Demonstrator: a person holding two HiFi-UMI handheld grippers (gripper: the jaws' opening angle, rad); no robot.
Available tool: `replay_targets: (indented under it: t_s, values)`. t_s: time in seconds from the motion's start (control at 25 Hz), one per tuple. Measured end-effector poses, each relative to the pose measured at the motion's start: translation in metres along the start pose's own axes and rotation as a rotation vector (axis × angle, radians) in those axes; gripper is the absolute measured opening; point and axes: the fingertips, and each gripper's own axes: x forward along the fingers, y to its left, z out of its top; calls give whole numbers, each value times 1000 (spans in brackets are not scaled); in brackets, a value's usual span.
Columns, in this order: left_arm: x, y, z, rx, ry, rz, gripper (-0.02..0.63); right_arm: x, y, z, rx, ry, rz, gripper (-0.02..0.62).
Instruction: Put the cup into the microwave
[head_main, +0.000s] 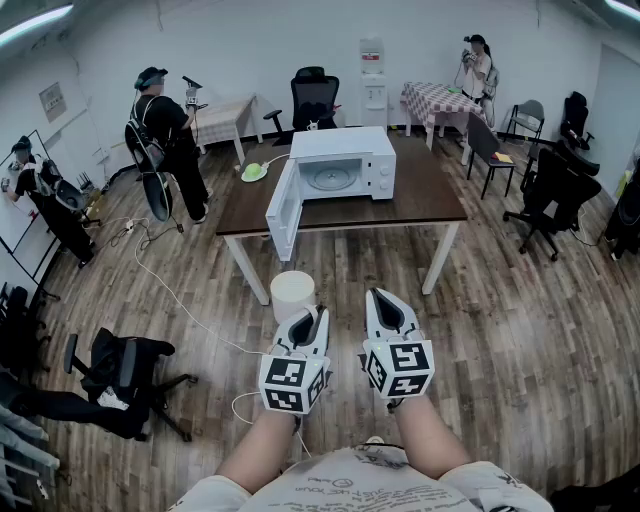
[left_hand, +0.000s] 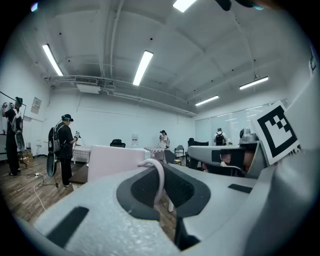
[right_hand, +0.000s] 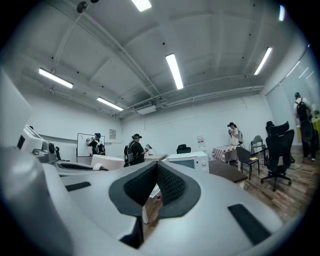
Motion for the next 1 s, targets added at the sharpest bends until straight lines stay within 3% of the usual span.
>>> replay_targets:
  t_s: [0.72,1.0]
  values:
    - [60,-49,-2,-7,-4,47,28,-5,-72,-18,-19,27,63,16]
    - [83,-64,-4,-9,20,28,28,-3,-96,-19,-15,50,63,17]
